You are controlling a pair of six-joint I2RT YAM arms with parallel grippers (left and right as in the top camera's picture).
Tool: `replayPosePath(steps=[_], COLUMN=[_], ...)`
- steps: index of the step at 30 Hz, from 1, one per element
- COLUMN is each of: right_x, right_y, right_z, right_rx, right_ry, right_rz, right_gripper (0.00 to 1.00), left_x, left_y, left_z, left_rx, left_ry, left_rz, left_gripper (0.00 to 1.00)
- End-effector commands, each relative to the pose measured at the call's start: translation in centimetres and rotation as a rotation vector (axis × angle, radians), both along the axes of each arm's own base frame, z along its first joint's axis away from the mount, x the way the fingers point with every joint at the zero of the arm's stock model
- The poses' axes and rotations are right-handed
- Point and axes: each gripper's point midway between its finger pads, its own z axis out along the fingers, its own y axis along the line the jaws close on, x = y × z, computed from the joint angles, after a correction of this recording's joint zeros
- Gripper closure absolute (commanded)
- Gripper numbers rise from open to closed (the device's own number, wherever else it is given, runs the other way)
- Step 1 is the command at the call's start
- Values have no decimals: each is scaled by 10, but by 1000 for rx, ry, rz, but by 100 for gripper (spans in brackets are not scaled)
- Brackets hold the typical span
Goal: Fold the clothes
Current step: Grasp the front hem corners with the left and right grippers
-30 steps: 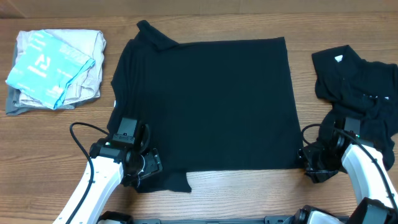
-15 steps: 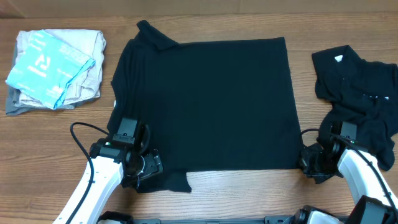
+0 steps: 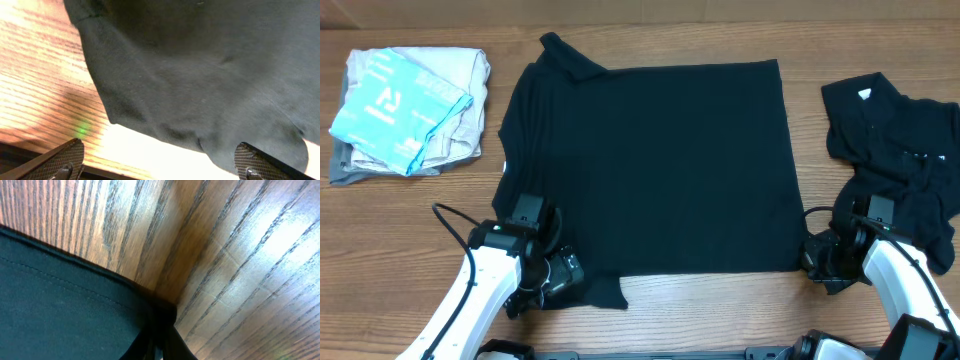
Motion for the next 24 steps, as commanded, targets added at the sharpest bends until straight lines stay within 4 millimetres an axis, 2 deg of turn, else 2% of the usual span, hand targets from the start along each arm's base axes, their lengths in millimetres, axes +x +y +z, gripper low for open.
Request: replayPosePath(steps=[1, 6, 12, 16, 19, 24], right_x=[-2, -2, 1, 2, 2, 4], right_y=[-2, -2, 3, 3, 3, 2], right_z=[-1, -1, 0, 0, 0, 0], right_rx=[-13, -14, 8, 8, 8, 4], right_ry=[4, 2, -22, -29, -29, -38], right_rz=[22, 28, 67, 81, 81, 81], right_gripper=[91, 90, 89, 87, 87, 87], left_x=[-17, -31, -19, -26, -33, -36], left_y=[4, 5, 9, 10, 3, -12], left_z=[-14, -30, -42, -49, -54, -55], left_rx=[23, 5, -47, -50, -88, -182], left_ry=[67, 103, 47, 65, 79, 94], left_rz=[112, 210, 297, 317, 320, 314], left_gripper=[0, 0, 2, 6, 15, 37])
